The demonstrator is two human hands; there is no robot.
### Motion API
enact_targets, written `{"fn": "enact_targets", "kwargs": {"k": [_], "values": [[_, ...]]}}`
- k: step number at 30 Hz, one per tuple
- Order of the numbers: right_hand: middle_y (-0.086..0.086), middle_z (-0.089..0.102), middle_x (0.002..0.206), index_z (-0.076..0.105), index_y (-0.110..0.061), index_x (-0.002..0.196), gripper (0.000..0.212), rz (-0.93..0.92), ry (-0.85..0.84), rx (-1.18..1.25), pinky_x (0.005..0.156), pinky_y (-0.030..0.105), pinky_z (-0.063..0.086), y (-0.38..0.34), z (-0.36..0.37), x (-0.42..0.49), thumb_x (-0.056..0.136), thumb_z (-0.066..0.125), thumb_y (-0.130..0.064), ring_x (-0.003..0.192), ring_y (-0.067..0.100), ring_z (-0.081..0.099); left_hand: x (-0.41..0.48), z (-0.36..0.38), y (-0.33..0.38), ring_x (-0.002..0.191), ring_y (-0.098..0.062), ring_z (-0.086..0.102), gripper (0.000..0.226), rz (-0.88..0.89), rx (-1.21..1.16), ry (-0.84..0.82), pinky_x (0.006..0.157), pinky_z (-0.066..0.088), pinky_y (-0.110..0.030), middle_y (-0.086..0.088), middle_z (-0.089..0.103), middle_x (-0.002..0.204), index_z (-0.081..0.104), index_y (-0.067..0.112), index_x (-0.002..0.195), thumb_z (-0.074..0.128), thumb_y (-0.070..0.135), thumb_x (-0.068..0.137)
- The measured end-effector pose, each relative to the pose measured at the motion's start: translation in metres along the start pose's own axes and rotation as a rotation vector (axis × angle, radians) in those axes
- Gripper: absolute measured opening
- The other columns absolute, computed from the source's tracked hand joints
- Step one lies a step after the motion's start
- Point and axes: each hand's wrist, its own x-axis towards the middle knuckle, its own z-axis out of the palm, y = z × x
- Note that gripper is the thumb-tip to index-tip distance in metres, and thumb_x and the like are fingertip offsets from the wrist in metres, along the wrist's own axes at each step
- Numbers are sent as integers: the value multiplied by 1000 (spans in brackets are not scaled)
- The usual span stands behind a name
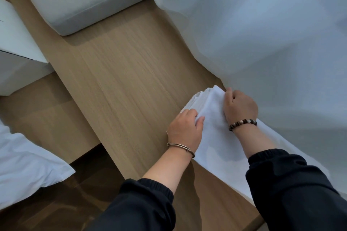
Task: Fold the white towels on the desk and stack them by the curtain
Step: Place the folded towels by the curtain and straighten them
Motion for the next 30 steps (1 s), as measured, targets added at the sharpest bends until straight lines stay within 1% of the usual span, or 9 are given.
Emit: {"fn": "enact_targets", "kwargs": {"k": [4, 6, 10, 13, 15, 19, 24, 27, 30], "values": [[2, 40, 53, 42, -12, 57, 51, 20, -37, -100, 46, 28, 19, 4, -1, 3, 100, 27, -37, 49, 20, 36, -5, 0, 8, 57, -19, 46, 29, 66, 139, -94, 51, 33, -26, 1, 48, 67, 54, 14, 98, 39, 38, 100], [1, 40, 54, 44, -11, 59, 51, 11, -58, -140, 47, 28, 20, 4, 0, 3, 100, 27, -36, 52, 24, 39, -3, -1, 7, 63, -24, 51, 29, -18, 171, -161, 55, 35, -29, -2, 51, 71, 51, 15, 105, 36, 39, 101], [2, 41, 54, 41, -12, 56, 53, -43, -59, -128, 46, 28, 19, 5, 2, 2, 100, 26, -37, 54, 25, 39, 8, -7, 3, 84, -22, 51, 27, -108, 275, -182, 64, 35, -30, -5, 60, 104, 47, 20, 120, 46, 35, 98], [0, 39, 53, 40, -13, 59, 50, -58, -46, -107, 46, 29, 18, 17, -3, -1, 101, 25, -36, 54, 25, 37, 14, 2, 12, 126, -28, 36, 68, 153, 430, -53, 96, 35, -39, -8, 36, 142, 26, 20, 146, 55, 14, 84], [1, 38, 53, 37, -15, 57, 49, -22, -43, -99, 47, 30, 18, 36, -11, -3, 100, 25, -33, 54, 26, 37, 18, 15, 26, 144, -32, 8, 74, 313, 542, -92, 113, 15, -50, -11, 9, 157, 9, 15, 151, 45, 13, 87], [8, 47, 56, 40, -12, 57, 49, 113, -78, -83, 49, 32, 24, 93, -28, -15, 100, 24, -30, 56, 28, 39, 19, 50, 44, 145, -26, -18, 62, 528, 608, -300, 115, -8, -49, -7, -13, 159, -2, 14, 152, 27, 35, 101], [15, 59, 71, 49, -11, 62, 55, 266, -58, -218, 58, 32, 31, 162, -40, -40, 101, 18, -35, 64, 30, 48, 11, 78, 36, 127, -23, -48, 66, 468, 667, -356, 102, -29, -53, 0, -46, 143, -28, 33, 142, 14, 56, 96], [18, 65, 80, 64, -7, 76, 62, 219, -78, -341, 61, 32, 32, 182, -45, -37, 101, 18, -40, 77, 34, 60, 12, 84, 33, 126, -22, -51, 66, 462, 698, -317, 98, -32, -54, 1, -54, 136, -41, 36, 132, 6, 59, 92], [13, 60, 73, 65, -8, 79, 65, 176, -122, -385, 61, 31, 32, 185, -44, -28, 100, 15, -43, 75, 31, 58, 14, 85, 31, 129, -22, -47, 65, 442, 708, -287, 98, -32, -55, 2, -53, 138, -41, 37, 133, -3, 60, 86]]}}
